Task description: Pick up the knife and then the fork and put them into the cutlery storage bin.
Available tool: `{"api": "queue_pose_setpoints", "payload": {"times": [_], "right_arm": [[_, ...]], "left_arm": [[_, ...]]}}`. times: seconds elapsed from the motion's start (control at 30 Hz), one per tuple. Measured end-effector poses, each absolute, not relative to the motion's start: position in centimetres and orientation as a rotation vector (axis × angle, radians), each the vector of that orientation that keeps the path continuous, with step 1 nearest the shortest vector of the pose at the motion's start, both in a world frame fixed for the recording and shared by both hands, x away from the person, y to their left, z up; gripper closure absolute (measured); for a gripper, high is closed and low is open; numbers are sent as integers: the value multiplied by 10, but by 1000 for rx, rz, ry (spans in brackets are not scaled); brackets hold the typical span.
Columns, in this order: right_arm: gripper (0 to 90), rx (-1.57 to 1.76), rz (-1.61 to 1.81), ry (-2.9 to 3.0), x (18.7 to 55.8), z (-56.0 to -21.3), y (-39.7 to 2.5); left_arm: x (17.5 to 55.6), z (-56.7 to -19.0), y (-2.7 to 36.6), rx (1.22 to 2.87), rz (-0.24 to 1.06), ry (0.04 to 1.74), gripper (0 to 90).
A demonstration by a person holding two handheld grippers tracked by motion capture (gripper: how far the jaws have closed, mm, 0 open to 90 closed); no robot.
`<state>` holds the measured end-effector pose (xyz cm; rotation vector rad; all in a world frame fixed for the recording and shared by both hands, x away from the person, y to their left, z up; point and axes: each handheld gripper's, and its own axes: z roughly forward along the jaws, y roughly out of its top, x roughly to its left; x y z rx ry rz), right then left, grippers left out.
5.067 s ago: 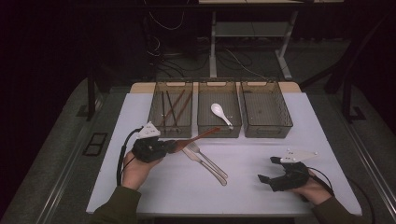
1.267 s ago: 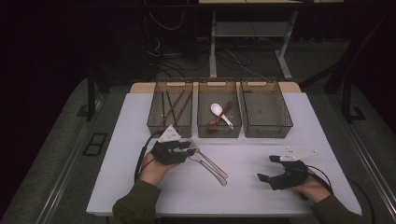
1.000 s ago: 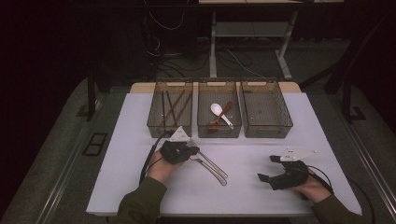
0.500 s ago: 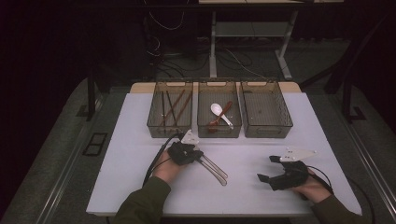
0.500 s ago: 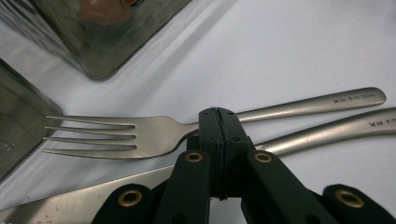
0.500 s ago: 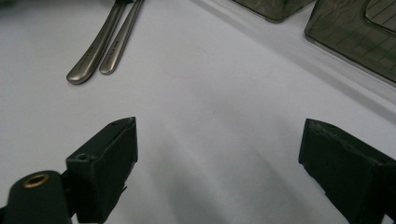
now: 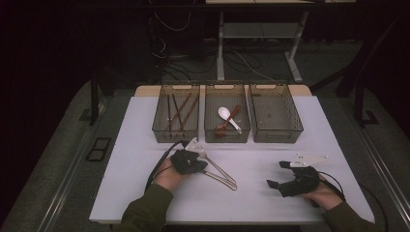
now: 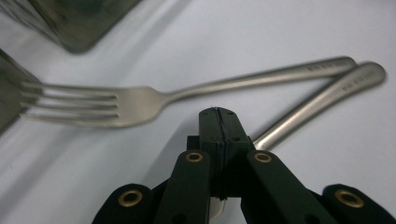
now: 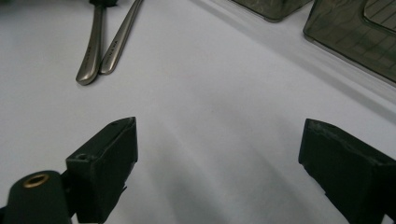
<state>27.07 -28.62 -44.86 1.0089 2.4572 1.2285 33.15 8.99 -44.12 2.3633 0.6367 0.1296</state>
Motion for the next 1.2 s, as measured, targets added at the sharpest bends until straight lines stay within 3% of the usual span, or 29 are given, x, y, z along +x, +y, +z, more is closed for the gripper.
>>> {"api": "queue_pose_setpoints", "payload": {"times": [0.87, 1.0, 1.2], "right_arm": [[118, 1011, 1226, 2456, 271, -448, -286], [118, 1011, 1229, 2456, 270, -448, -286], [118, 1011, 1227, 2459, 271, -449, -285]], "left_arm": [[281, -438, 119, 2385, 5, 544, 889], [279, -432, 116, 2314, 39, 491, 791], [275, -432, 96, 2297, 56, 377, 726]]}}
